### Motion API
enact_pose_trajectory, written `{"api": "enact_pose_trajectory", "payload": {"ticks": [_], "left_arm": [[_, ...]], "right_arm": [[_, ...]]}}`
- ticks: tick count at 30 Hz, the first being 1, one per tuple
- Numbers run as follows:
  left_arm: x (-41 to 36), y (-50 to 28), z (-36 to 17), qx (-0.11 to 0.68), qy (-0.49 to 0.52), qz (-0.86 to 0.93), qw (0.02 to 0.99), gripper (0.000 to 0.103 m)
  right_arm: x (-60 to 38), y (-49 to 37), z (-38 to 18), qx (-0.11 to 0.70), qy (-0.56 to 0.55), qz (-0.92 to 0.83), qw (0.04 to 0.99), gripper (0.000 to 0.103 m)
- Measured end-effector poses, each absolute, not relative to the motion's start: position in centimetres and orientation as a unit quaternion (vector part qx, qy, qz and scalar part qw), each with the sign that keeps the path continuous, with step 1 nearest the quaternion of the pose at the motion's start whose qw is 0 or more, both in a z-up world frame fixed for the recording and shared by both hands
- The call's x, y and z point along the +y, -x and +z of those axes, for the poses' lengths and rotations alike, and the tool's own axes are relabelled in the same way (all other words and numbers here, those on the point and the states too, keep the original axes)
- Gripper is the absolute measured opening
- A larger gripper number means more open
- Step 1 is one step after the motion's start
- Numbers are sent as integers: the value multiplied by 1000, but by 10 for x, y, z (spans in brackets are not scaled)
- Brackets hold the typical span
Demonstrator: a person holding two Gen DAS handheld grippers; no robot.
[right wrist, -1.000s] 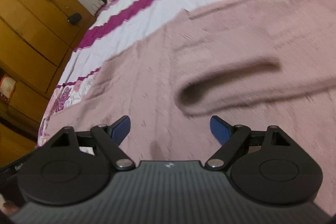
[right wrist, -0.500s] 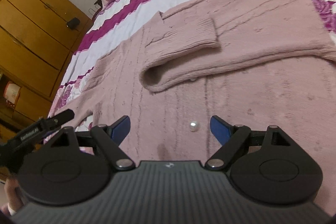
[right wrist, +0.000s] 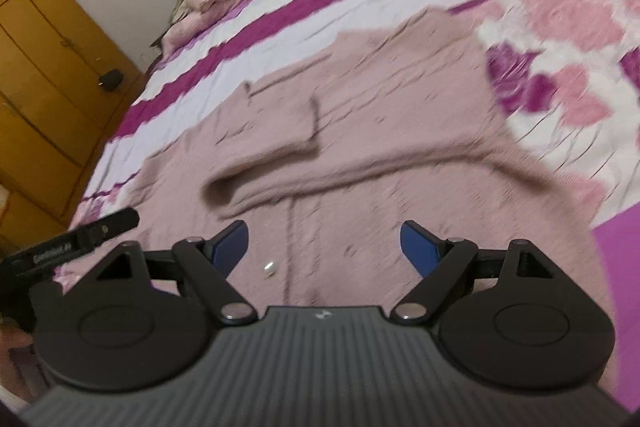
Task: Fold small clothes
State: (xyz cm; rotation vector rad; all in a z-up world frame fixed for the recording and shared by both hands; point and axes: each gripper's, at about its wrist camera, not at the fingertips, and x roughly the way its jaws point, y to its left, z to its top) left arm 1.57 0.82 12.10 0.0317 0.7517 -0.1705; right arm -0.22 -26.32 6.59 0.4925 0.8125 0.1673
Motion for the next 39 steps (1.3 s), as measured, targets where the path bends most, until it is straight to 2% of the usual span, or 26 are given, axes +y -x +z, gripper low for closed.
{"api": "enact_pose_trajectory", "payload": {"ticks": [9,16,29,30,31,32,34,35,37,39], "left_arm": [[-51,-35,103,353,-73,-139,922,102],[-82,-63,85,346,-108,-155,919,85],[-118,-97,50,349,-147,-180,908,84],[-120,-98,47,351,-148,-185,906,79],[-122,-100,45,349,-149,-192,905,69],[-122,-100,44,347,-148,-199,905,65],[-124,-102,44,342,-148,-205,905,50],[-124,-103,45,341,-146,-206,906,46],[-120,-105,47,339,-132,-206,908,32],[-114,-106,52,337,-112,-201,913,25]], "right_arm": [[-296,-20,63,356,-258,30,898,85],[-302,-40,54,343,-236,-1,909,84],[-303,-53,30,318,-227,-13,920,86],[-302,-53,29,316,-224,-11,922,86],[-301,-52,27,314,-221,-10,923,86],[-301,-52,26,311,-219,-9,925,86],[-301,-50,24,305,-219,-7,927,86],[-301,-49,23,302,-220,-7,928,86],[-299,-48,22,298,-219,-8,929,86],[-297,-47,21,295,-216,-10,931,86]]}}
